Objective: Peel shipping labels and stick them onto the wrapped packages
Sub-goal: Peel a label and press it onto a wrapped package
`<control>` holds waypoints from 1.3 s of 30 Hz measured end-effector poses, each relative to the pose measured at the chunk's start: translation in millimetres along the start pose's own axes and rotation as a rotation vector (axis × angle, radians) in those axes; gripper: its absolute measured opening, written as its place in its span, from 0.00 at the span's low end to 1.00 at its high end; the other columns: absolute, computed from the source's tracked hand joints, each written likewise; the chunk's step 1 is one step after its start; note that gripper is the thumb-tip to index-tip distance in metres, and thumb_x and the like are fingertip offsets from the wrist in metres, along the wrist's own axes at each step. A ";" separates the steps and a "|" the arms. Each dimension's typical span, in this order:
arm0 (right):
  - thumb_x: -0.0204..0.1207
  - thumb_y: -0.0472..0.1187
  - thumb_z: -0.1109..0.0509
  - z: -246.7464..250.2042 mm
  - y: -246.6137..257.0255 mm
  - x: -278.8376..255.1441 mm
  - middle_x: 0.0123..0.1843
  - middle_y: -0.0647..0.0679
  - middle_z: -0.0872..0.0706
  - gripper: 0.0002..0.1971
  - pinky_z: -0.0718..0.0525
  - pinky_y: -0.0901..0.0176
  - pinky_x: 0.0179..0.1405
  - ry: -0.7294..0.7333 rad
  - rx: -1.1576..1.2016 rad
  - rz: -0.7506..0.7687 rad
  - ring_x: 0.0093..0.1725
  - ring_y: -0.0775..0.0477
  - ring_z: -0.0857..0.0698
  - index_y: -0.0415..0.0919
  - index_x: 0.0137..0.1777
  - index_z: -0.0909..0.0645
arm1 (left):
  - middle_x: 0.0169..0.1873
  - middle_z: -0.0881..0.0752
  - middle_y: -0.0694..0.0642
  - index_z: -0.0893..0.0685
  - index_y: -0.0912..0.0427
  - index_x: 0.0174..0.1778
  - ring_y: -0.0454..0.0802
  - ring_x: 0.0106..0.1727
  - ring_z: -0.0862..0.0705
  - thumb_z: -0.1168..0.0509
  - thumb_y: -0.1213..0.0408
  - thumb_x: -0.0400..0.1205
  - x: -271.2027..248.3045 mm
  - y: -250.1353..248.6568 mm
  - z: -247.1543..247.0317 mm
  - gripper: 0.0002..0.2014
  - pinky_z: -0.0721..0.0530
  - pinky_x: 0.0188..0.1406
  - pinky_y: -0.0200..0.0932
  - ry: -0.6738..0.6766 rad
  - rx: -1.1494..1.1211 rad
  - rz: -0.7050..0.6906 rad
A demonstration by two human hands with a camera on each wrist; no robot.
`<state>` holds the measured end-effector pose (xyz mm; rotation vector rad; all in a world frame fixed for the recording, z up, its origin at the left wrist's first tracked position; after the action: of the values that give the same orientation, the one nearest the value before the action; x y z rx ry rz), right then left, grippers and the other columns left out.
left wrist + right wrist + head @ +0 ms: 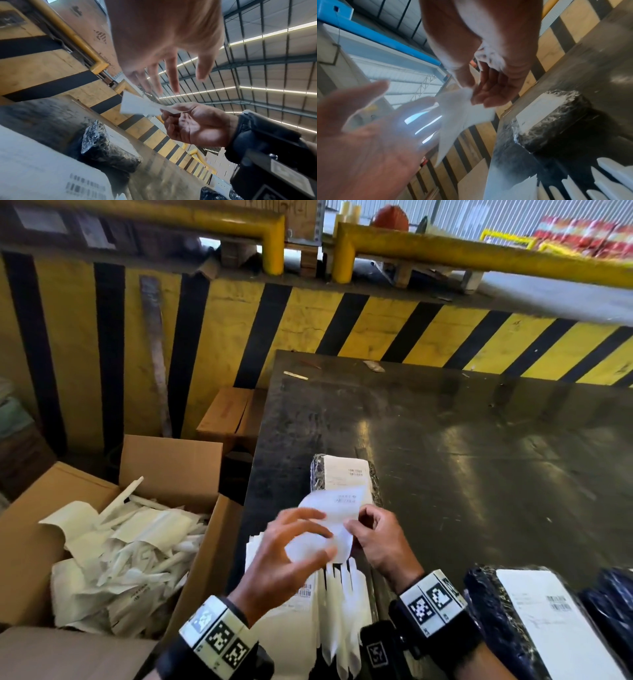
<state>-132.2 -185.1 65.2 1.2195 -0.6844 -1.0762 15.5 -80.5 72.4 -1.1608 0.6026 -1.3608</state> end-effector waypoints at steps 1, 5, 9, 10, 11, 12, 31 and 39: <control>0.73 0.37 0.29 4.2 0.0 -1.1 0.37 0.32 0.15 0.09 0.14 0.38 0.43 0.007 0.038 0.019 0.36 0.44 0.17 0.28 0.39 0.21 | 0.57 0.16 0.40 0.12 0.48 0.49 0.42 0.64 0.22 0.31 0.46 0.72 1.6 3.9 4.0 0.14 0.26 0.62 0.40 -0.096 0.001 0.027; 0.74 0.42 0.27 18.8 -8.7 -3.4 0.47 0.27 0.15 0.13 0.16 0.38 0.53 0.101 0.068 0.026 0.44 0.40 0.16 0.30 0.45 0.19 | 0.48 0.11 0.51 0.14 0.57 0.54 0.44 0.50 0.14 0.29 0.54 0.78 16.9 23.1 10.0 0.13 0.15 0.46 0.37 -0.226 -0.113 0.332; 0.77 0.42 0.30 23.3 -34.7 8.7 0.48 0.26 0.14 0.11 0.16 0.40 0.46 0.147 0.048 -0.082 0.40 0.39 0.16 0.32 0.43 0.17 | 0.33 0.10 0.53 0.13 0.63 0.40 0.40 0.33 0.13 0.29 0.64 0.78 28.1 33.8 -3.9 0.06 0.20 0.28 0.29 -0.104 -0.195 0.426; 0.78 0.41 0.31 24.1 -40.5 13.3 0.46 0.29 0.12 0.11 0.17 0.44 0.44 0.136 0.010 -0.101 0.39 0.42 0.16 0.32 0.40 0.16 | 0.32 0.10 0.53 0.13 0.63 0.39 0.41 0.34 0.12 0.29 0.64 0.78 29.4 36.9 -7.3 0.06 0.19 0.28 0.31 -0.094 -0.183 0.437; 0.78 0.41 0.31 25.7 -45.7 19.3 0.44 0.33 0.10 0.12 0.18 0.48 0.43 0.119 -0.037 -0.109 0.38 0.45 0.16 0.33 0.38 0.16 | 0.33 0.09 0.54 0.13 0.63 0.38 0.43 0.35 0.11 0.29 0.64 0.78 33.0 39.4 -11.1 0.06 0.17 0.30 0.33 -0.084 -0.164 0.451; 0.78 0.41 0.31 28.8 -49.6 26.5 0.42 0.35 0.10 0.13 0.19 0.51 0.42 0.099 -0.082 -0.115 0.37 0.47 0.16 0.33 0.36 0.15 | 0.34 0.09 0.54 0.13 0.62 0.37 0.46 0.36 0.10 0.29 0.64 0.78 38.5 43.6 -15.2 0.07 0.14 0.33 0.37 -0.075 -0.142 0.471; 0.79 0.43 0.34 57.0 -60.3 186.8 0.23 0.52 0.28 0.22 0.38 0.67 0.19 0.061 -0.455 -0.179 0.24 0.53 0.33 0.41 0.23 0.31 | 0.35 0.09 0.60 0.11 0.66 0.34 0.47 0.28 0.19 0.28 0.61 0.77 187.8 109.0 -54.2 0.12 0.23 0.27 0.37 -0.076 0.128 0.708; 0.79 0.44 0.34 55.2 -70.1 192.4 0.28 0.52 0.19 0.17 0.36 0.65 0.21 0.060 -0.444 -0.233 0.26 0.54 0.29 0.31 0.35 0.17 | 0.33 0.11 0.57 0.11 0.67 0.32 0.45 0.32 0.15 0.28 0.62 0.77 187.9 115.1 -61.1 0.12 0.20 0.27 0.36 -0.078 0.214 0.698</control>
<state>-128.0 -382.7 -11.7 0.9532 -0.2379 -1.2962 45.3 -295.3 0.0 -0.7216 0.7006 -0.7542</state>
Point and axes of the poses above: each hand's wrist, its own x-axis towards the middle knuckle, its own z-axis out of the back of the hand, y = z × x, the point moved 2 cm from there along x, towards the middle knuckle
